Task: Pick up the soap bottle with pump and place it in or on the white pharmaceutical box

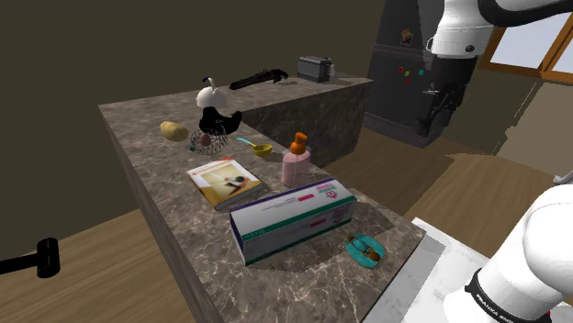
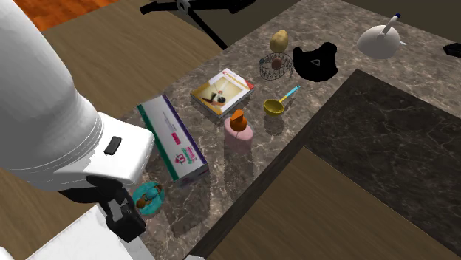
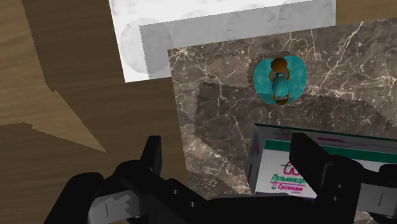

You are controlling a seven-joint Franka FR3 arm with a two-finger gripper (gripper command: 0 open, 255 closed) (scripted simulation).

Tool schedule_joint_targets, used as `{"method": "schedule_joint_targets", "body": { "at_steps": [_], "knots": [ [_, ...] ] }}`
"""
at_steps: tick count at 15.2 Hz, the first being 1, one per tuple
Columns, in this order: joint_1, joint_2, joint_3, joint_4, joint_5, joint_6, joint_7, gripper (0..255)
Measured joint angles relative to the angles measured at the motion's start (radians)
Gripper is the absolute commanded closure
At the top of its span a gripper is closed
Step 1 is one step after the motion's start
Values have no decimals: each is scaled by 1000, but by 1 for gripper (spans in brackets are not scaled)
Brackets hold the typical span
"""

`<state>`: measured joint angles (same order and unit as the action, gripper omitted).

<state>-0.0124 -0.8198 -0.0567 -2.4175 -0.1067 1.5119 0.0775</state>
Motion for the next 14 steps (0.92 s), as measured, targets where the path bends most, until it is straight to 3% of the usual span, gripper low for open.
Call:
{"method": "schedule_joint_targets", "body": {
  "at_steps": [4, 14],
  "knots": [
    [5, 69, 17, 14, 6, 58, 27, 0],
    [20, 428, 97, 151, 9, 292, 162, 0]
  ]
}}
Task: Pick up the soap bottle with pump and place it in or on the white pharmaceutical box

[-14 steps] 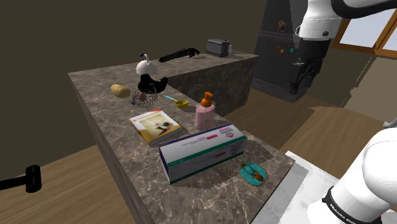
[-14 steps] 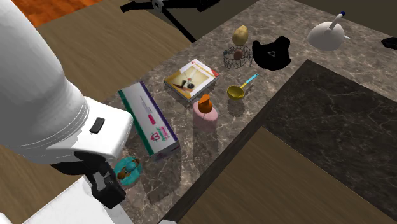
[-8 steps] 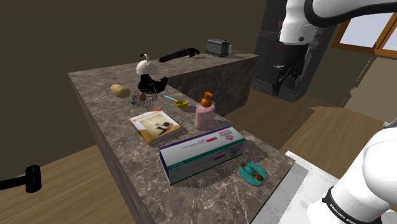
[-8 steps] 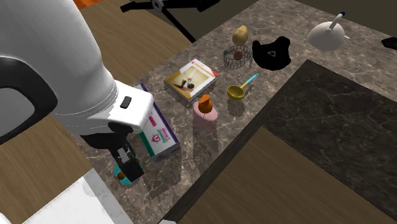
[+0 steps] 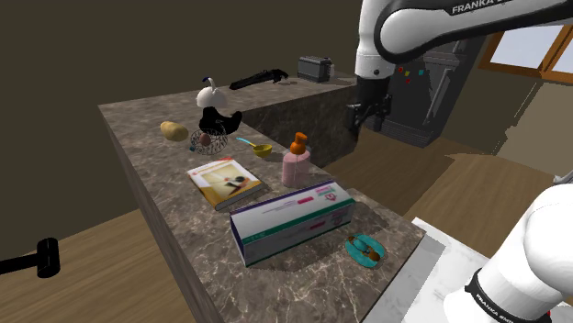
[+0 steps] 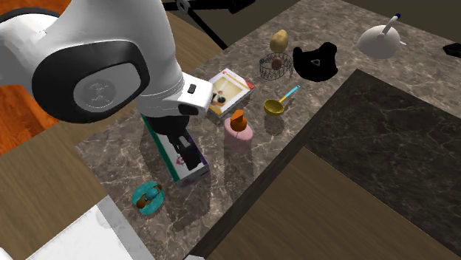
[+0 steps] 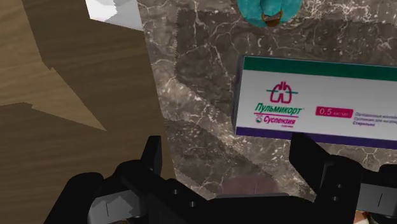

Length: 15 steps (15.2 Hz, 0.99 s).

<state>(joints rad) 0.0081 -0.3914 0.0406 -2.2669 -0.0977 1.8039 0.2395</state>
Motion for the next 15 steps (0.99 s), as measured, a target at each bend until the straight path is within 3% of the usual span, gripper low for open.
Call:
{"method": "schedule_joint_targets", "body": {
  "at_steps": [8, 15],
  "knots": [
    [7, 306, 45, 210, -47, 100, 108, 0],
    [25, 579, 57, 479, -107, 104, 183, 0]
  ]
}}
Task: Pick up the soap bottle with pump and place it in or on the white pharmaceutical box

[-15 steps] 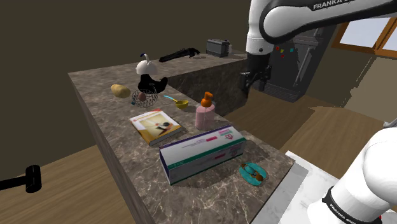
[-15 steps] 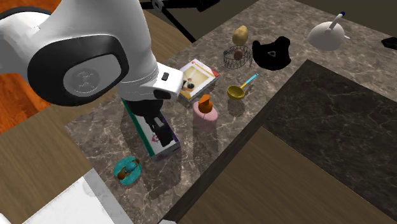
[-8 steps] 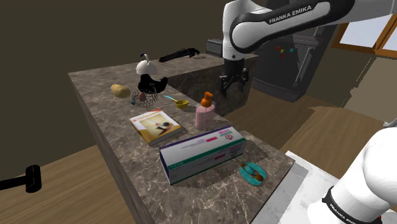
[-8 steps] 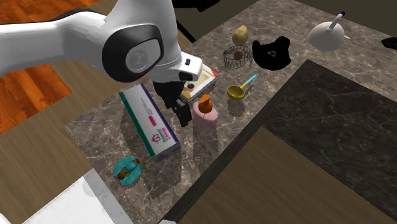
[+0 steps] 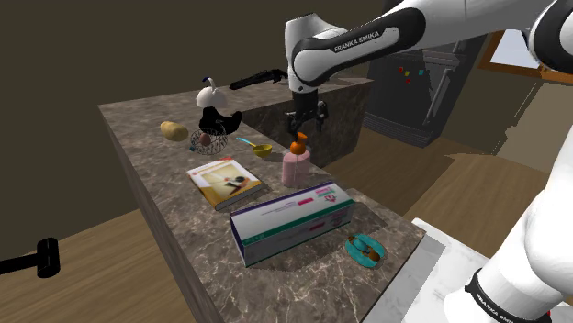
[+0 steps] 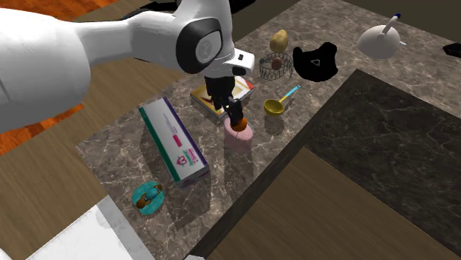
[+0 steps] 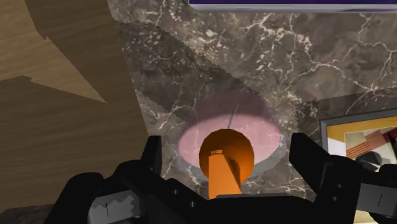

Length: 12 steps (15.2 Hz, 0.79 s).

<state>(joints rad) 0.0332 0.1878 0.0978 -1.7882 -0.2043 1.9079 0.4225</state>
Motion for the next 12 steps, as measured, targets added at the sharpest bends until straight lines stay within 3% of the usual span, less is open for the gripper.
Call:
{"method": "schedule_joint_targets", "body": {
  "at_steps": [3, 12],
  "knots": [
    [8, 92, -2, 90, -19, 1, 19, 0],
    [4, 129, -8, 52, -31, 77, 31, 0]
  ]
}}
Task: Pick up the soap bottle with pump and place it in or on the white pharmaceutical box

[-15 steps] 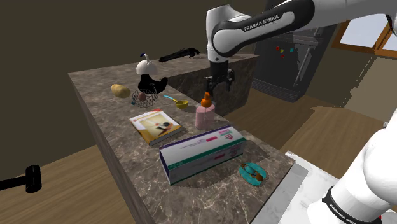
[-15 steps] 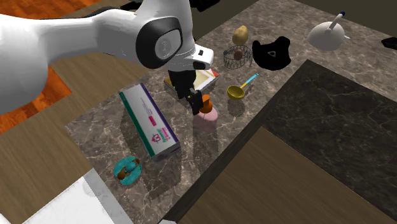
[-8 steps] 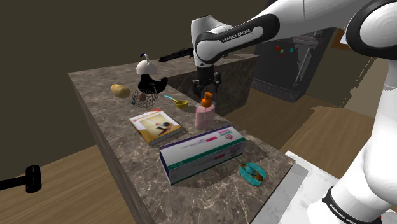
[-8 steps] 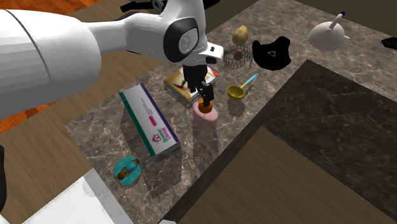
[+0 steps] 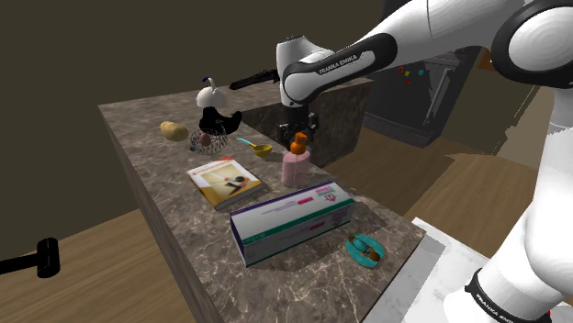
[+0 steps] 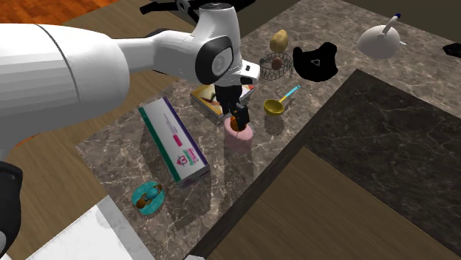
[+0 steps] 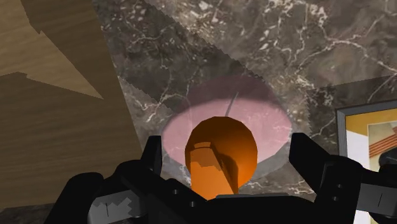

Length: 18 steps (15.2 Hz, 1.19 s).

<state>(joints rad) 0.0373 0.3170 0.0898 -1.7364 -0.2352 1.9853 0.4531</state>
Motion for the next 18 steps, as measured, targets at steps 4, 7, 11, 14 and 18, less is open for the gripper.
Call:
{"method": "schedule_joint_targets", "body": {
  "at_steps": [4, 7, 11, 14, 18],
  "knots": [
    [0, 0, 0, -2, 0, 3, 0, 0],
    [0, -1, 0, -1, 0, 3, 0, 255],
    [0, -2, 0, -1, 0, 2, 0, 255],
    [0, -3, 0, -2, 0, 2, 0, 255],
    [0, -8, 1, 16, 3, -22, -6, 255]
  ]
}}
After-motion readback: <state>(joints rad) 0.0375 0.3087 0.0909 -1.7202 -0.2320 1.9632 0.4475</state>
